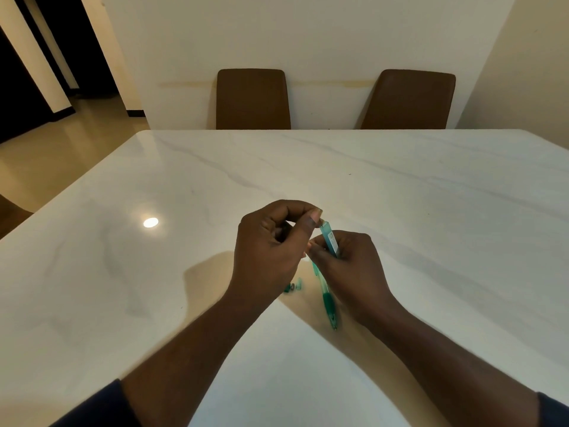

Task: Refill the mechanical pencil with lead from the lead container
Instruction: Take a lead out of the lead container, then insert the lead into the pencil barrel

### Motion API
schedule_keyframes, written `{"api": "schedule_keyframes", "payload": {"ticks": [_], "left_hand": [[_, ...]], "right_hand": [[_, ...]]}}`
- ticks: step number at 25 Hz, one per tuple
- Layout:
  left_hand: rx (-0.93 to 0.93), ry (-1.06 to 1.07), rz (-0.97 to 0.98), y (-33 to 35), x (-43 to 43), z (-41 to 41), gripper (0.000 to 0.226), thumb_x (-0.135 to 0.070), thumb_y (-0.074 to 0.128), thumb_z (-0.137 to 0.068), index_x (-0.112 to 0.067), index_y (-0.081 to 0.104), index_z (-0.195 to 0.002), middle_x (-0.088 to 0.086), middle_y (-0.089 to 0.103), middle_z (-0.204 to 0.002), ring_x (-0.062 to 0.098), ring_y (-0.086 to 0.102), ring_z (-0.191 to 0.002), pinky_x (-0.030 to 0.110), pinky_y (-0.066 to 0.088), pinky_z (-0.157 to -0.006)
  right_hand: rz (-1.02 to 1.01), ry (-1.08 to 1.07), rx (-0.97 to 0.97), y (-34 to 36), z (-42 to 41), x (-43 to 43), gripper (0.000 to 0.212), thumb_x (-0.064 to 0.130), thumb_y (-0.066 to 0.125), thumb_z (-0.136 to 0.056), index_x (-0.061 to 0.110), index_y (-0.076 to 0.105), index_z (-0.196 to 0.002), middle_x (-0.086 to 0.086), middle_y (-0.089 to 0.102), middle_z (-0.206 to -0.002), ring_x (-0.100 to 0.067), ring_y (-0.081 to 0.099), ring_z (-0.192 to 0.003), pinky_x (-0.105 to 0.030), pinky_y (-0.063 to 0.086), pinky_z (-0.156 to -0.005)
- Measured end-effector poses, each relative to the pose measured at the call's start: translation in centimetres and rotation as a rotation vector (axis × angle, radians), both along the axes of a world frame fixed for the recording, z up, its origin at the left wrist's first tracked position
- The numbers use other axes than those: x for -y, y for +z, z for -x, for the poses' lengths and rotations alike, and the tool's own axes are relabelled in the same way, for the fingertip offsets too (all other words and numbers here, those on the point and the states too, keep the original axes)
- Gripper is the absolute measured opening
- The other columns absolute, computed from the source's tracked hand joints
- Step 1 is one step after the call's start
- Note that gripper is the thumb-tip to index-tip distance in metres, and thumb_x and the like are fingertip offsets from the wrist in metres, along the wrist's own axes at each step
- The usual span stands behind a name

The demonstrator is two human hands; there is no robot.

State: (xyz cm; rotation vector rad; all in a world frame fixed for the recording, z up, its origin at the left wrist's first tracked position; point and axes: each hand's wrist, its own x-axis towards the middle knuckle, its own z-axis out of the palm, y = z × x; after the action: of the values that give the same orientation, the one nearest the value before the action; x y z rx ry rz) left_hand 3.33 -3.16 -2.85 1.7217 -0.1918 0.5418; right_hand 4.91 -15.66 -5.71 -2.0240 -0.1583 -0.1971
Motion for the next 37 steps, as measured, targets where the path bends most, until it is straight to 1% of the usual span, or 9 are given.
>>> {"api": "schedule_keyframes", "payload": {"ticks": [3, 6, 10, 14, 19, 27, 32, 34, 37], "left_hand": [[0.038, 0.025, -0.150, -0.3, 0.0, -0.1, 0.010, -0.025, 0.066, -0.084, -0.024, 0.076, -0.085, -0.011, 0.071, -0.072, 0.012, 0.055, -0.051, 0.022, 0.045, -0.052], [0.143, 0.008, -0.252, 0.1, -0.4, -0.1, 0.019, -0.027, 0.061, -0.087, -0.019, 0.077, -0.091, -0.007, 0.072, -0.080, 0.015, 0.063, -0.065, 0.023, 0.048, -0.056], [0.198, 0.104, -0.295, 0.8, -2.2, -0.6, 0.024, -0.028, 0.056, -0.091, -0.017, 0.077, -0.094, -0.004, 0.073, -0.080, 0.013, 0.066, -0.073, 0.032, 0.052, -0.062], [-0.144, 0.166, -0.381, 0.8, -4.9, -1.6, 0.021, -0.038, 0.070, -0.081, -0.020, 0.075, -0.072, -0.014, 0.065, -0.057, 0.008, 0.047, -0.047, 0.022, 0.038, -0.053], [-0.505, -0.244, -0.781, 0.3, -6.2, -1.4, 0.016, -0.036, 0.082, -0.068, -0.026, 0.076, -0.079, -0.009, 0.072, -0.075, -0.004, 0.053, -0.056, 0.016, 0.041, -0.058], [-0.563, -0.288, -0.852, -0.7, -5.4, -1.5, 0.016, -0.030, 0.084, -0.065, -0.026, 0.074, -0.077, -0.009, 0.071, -0.075, -0.003, 0.055, -0.057, 0.015, 0.042, -0.057], [-0.518, -0.226, -0.742, 0.0, -5.3, -1.4, 0.012, -0.018, 0.082, -0.067, -0.023, 0.071, -0.071, -0.006, 0.074, -0.075, 0.003, 0.060, -0.059, 0.023, 0.050, -0.061], [-0.403, -0.189, -0.385, 0.9, -4.7, -1.1, 0.013, -0.011, 0.081, -0.071, -0.017, 0.073, -0.079, 0.002, 0.074, -0.072, 0.010, 0.064, -0.060, 0.025, 0.052, -0.058], [-0.281, -0.156, 0.119, 1.8, -3.2, -0.4, 0.013, -0.006, 0.076, -0.076, -0.012, 0.076, -0.088, 0.002, 0.073, -0.067, 0.014, 0.067, -0.061, 0.023, 0.053, -0.055]], "right_hand": [[-0.058, 0.034, -0.015, 0.2, 0.3, 0.0, 0.042, 0.032, 0.061, -0.087, 0.001, 0.054, -0.060, -0.024, 0.059, -0.061, -0.031, 0.047, -0.050, -0.035, 0.030, -0.052], [-0.148, 0.070, -0.065, 0.3, 0.3, -0.1, 0.044, 0.040, 0.060, -0.086, -0.002, 0.065, -0.073, -0.025, 0.069, -0.075, -0.043, 0.062, -0.067, -0.036, 0.037, -0.056], [-0.295, 0.104, -0.179, 0.9, 0.4, -0.1, 0.025, 0.031, 0.066, -0.088, 0.011, 0.074, -0.076, -0.017, 0.060, -0.058, -0.007, 0.042, -0.039, -0.018, 0.032, -0.045], [-0.467, 0.098, -0.277, 1.0, -0.3, 0.6, 0.018, 0.022, 0.067, -0.088, 0.006, 0.073, -0.083, 0.003, 0.038, -0.044, -0.011, 0.026, -0.040, -0.025, 0.023, -0.042], [-0.547, 0.072, -0.321, 1.1, -1.1, 1.3, 0.014, 0.014, 0.063, -0.091, 0.003, 0.070, -0.087, 0.005, 0.032, -0.043, -0.010, 0.022, -0.037, -0.020, 0.022, -0.038], [-0.533, 0.085, -0.332, 0.9, -1.1, 1.3, 0.014, 0.015, 0.064, -0.091, 0.006, 0.070, -0.082, 0.005, 0.032, -0.043, -0.010, 0.021, -0.036, -0.021, 0.022, -0.040], [-0.376, 0.040, -0.235, 0.9, -0.8, 1.1, 0.018, 0.020, 0.065, -0.090, 0.011, 0.072, -0.076, 0.012, 0.042, -0.036, -0.004, 0.032, -0.036, -0.022, 0.026, -0.047], [-0.280, 0.014, -0.158, 1.0, -0.6, 0.9, 0.021, 0.021, 0.064, -0.090, 0.011, 0.071, -0.073, 0.014, 0.048, -0.037, -0.002, 0.040, -0.034, -0.022, 0.028, -0.051], [-0.062, -0.025, -0.037, 0.8, -0.4, 0.7, 0.032, 0.028, 0.062, -0.090, 0.003, 0.066, -0.069, -0.005, 0.055, -0.051, -0.009, 0.041, -0.049, -0.030, 0.031, -0.053]]}}
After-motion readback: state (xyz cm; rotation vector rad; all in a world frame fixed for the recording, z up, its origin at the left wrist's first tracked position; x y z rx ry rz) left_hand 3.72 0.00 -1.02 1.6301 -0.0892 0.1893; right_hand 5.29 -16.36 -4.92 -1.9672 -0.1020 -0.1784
